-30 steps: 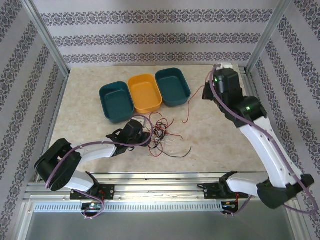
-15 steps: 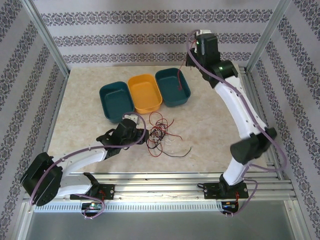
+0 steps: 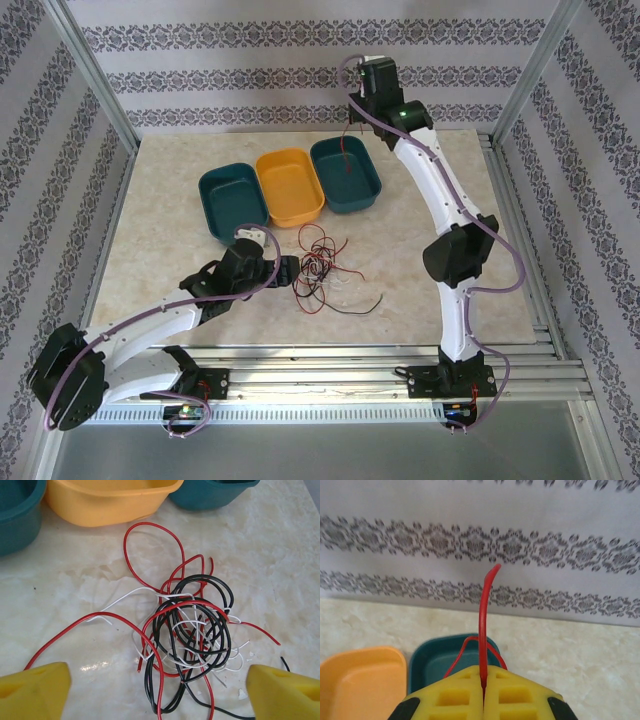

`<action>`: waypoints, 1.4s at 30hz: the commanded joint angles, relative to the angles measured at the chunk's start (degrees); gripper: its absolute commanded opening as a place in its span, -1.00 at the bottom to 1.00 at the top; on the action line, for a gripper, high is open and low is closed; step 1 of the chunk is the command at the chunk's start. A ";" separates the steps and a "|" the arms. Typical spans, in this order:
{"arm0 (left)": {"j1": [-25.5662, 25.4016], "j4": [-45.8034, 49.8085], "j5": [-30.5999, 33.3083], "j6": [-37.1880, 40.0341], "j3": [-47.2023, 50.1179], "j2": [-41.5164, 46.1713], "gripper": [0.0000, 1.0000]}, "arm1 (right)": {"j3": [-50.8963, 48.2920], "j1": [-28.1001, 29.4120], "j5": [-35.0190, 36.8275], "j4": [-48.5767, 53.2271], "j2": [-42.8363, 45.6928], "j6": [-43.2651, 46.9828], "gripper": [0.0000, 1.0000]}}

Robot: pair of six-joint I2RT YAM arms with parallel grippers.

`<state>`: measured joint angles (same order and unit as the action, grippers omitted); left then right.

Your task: Untangle the cables

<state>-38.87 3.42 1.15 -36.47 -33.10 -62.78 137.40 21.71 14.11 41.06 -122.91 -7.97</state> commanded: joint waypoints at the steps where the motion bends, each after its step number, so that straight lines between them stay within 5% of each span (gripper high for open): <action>1: 0.90 2.88 1.55 0.26 0.26 1.56 0.96 | 1.05 1.17 1.30 2.84 -1.10 1.92 -1.00; 14: 0.90 3.35 3.88 -1.95 2.22 2.31 0.99 | -10.26 2.81 -3.10 1.99 -0.09 -0.80 -1.00; 42: 0.90 2.25 3.95 -2.71 3.06 0.58 0.99 | -0.67 1.67 -4.23 12.37 -19.42 -5.43 -1.00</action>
<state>-38.52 5.58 4.78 -38.24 -30.59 -61.78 133.91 24.10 11.35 52.01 -140.38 -11.90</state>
